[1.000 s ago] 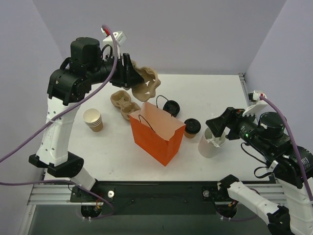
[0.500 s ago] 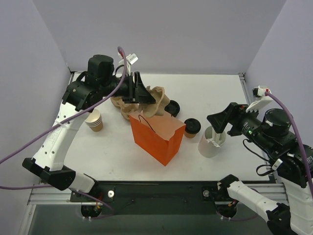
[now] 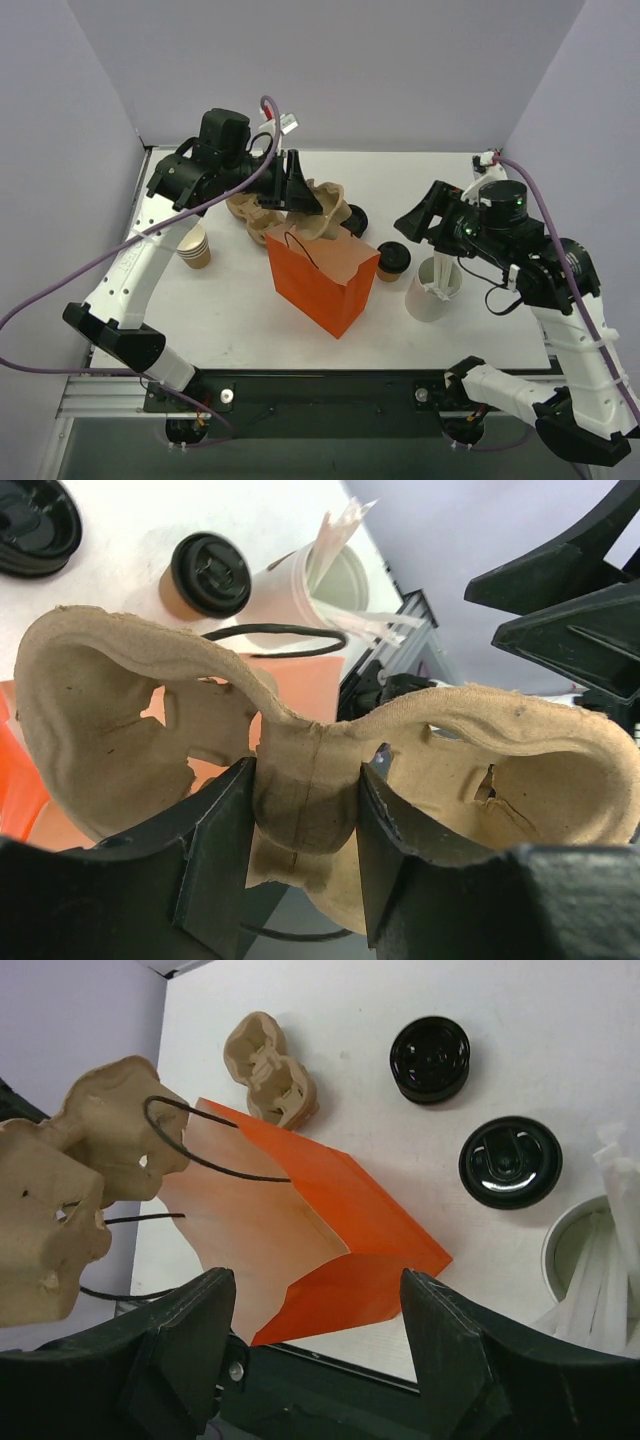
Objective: Pack the takeout coffee
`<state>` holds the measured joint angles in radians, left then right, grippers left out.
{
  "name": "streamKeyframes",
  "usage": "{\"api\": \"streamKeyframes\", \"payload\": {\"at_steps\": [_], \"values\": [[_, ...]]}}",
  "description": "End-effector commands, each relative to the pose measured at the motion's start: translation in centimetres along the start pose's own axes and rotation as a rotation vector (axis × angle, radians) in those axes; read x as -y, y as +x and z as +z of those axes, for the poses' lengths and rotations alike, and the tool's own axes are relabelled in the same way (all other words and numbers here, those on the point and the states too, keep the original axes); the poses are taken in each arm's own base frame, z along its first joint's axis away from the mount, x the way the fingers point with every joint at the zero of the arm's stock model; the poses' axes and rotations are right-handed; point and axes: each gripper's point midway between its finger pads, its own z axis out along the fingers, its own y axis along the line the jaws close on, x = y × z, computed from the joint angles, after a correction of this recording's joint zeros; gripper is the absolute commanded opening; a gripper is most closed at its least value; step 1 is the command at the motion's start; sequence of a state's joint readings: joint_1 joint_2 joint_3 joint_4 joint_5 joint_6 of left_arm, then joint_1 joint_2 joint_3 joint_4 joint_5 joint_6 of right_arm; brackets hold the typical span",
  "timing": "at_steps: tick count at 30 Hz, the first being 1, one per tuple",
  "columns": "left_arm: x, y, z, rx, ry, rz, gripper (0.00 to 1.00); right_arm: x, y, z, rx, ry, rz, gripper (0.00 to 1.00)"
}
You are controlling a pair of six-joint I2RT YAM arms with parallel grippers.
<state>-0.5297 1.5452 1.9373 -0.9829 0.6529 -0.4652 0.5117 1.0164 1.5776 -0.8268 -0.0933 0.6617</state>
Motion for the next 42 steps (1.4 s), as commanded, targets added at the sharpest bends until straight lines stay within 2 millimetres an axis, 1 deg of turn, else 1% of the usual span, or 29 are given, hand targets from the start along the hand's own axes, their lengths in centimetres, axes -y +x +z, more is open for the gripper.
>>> {"api": "streamKeyframes", "payload": {"at_steps": [1,5,6,8,10,13,17,22,24,26,31,34,38,42], "values": [[-0.5,0.6,-0.1,-0.027,-0.040,0.057,0.45,0.6,2.0,1.1,-0.063,0.043,0.127,0.67],[-0.7,0.6,0.0,-0.027,-0.049,0.068,0.45,1.1,2.9,1.6,-0.073,0.075,0.158,0.67],[-0.8,0.7,0.1,-0.030,-0.056,0.069,0.44,1.0,3.6,1.9,-0.090,0.080,0.157,0.67],[-1.2,1.1,0.1,-0.042,-0.075,0.074,0.44,1.1,4.2,2.3,-0.094,0.100,0.170,0.66],[-1.7,1.6,0.3,-0.062,-0.102,0.073,0.44,0.7,5.2,2.6,-0.113,0.103,0.148,0.67],[-2.3,2.4,0.5,-0.075,-0.142,0.069,0.44,0.3,6.0,3.2,-0.116,0.122,0.117,0.67],[-2.3,3.1,0.8,-0.093,-0.173,0.089,0.44,0.6,6.2,4.1,-0.102,0.163,0.105,0.66],[-3.3,3.9,1.5,-0.132,-0.232,0.111,0.43,0.7,6.4,5.5,-0.110,0.195,0.076,0.66],[-3.7,3.8,1.6,-0.134,-0.262,0.124,0.43,0.9,6.9,6.0,-0.124,0.211,0.069,0.64],[-3.7,4.1,1.6,-0.145,-0.278,0.138,0.43,1.3,7.4,6.3,-0.138,0.224,0.062,0.60],[-4.2,4.9,2.2,-0.177,-0.325,0.152,0.43,1.7,8.1,6.6,-0.146,0.227,0.053,0.58],[-4.3,5.4,2.5,-0.192,-0.338,0.159,0.42,1.4,8.4,6.8,-0.163,0.211,0.054,0.55],[-4.4,5.5,2.8,-0.197,-0.357,0.165,0.42,1.3,8.8,6.8,-0.174,0.208,0.064,0.55],[-4.6,5.8,3.0,-0.207,-0.377,0.172,0.41,0.5,8.9,6.8,-0.177,0.188,0.068,0.55]]}}
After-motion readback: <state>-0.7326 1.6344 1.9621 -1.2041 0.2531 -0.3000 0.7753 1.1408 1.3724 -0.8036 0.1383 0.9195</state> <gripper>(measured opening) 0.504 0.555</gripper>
